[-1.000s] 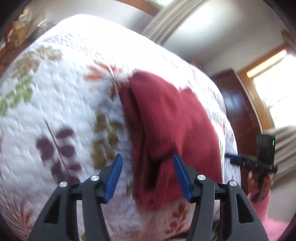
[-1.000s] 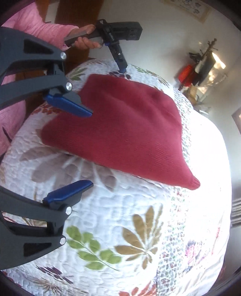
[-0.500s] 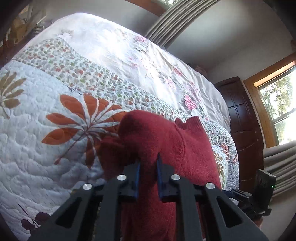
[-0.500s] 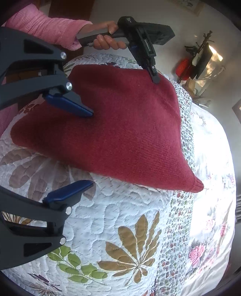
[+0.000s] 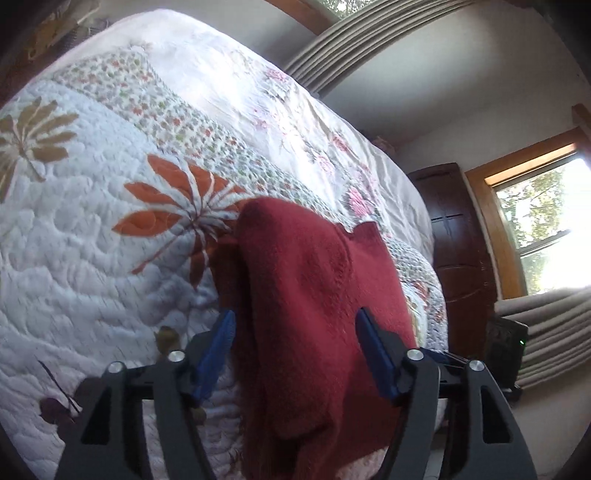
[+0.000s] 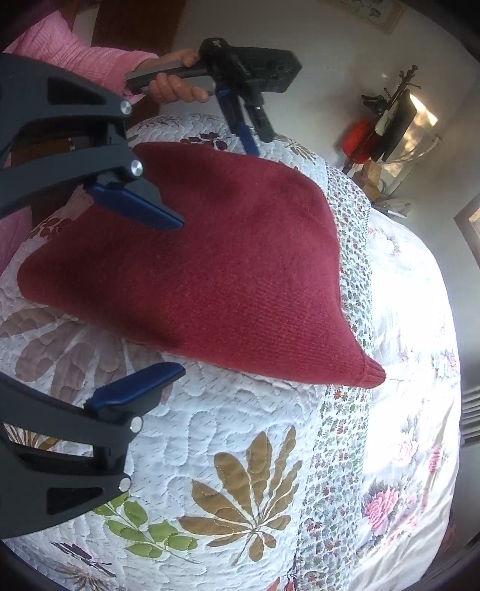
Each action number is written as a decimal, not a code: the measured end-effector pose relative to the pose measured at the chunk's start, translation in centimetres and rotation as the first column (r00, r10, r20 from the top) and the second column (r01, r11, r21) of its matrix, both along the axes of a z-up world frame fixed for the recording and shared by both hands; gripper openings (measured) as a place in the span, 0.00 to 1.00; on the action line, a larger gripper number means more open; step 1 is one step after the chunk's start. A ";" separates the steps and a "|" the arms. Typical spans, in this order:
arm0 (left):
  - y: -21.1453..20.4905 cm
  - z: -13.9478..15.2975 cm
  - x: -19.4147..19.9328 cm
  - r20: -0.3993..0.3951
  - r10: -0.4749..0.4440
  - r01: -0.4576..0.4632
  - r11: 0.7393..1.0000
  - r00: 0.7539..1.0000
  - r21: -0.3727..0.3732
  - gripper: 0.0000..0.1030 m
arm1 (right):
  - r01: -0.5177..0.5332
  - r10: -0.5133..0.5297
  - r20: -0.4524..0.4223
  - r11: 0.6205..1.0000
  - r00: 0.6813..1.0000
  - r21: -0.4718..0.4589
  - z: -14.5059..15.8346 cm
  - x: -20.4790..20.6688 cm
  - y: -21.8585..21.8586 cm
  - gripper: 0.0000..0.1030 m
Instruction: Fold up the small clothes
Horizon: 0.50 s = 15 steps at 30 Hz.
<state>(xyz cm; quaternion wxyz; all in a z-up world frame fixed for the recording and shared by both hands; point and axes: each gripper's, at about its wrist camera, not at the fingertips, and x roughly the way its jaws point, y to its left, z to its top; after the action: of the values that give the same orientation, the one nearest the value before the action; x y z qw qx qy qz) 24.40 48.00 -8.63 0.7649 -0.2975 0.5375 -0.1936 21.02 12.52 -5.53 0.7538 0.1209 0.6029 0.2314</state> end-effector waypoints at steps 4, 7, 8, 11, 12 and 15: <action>-0.4 -2.6 -0.5 -0.079 -0.044 0.038 0.997 0.996 -0.071 0.67 | 0.017 -0.017 -0.012 1.000 1.000 0.004 -0.5 1.1 -0.1 0.72; -1.1 -4.4 0.0 -0.111 -0.070 0.057 0.991 0.991 -0.117 0.67 | 0.012 -0.010 -0.041 1.000 0.999 0.027 -1.4 1.7 0.3 0.73; -1.6 -5.1 0.3 -0.123 -0.087 0.070 0.988 0.989 -0.136 0.67 | 0.010 -0.008 -0.049 1.000 0.999 0.029 -1.7 1.9 0.5 0.73; -2.5 -6.7 1.2 -0.134 -0.121 0.095 0.979 0.984 -0.180 0.73 | 0.018 -0.013 -0.079 0.998 0.997 0.053 -3.0 2.3 0.8 0.77; -2.6 -7.0 1.5 -0.130 -0.130 0.102 0.975 0.983 -0.199 0.74 | 0.023 -0.018 -0.088 0.998 0.996 0.065 -3.4 2.5 0.9 0.79; -3.1 -7.4 1.9 -0.120 -0.140 0.109 0.966 0.983 -0.235 0.67 | 0.030 -0.019 -0.111 0.994 0.994 0.101 -4.5 2.9 1.2 0.79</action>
<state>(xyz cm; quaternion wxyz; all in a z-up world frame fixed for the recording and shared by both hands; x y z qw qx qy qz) 26.33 44.89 -16.07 0.6737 -0.3612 0.5802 -0.2811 23.90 13.70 -10.02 0.7150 0.1796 0.6294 0.2459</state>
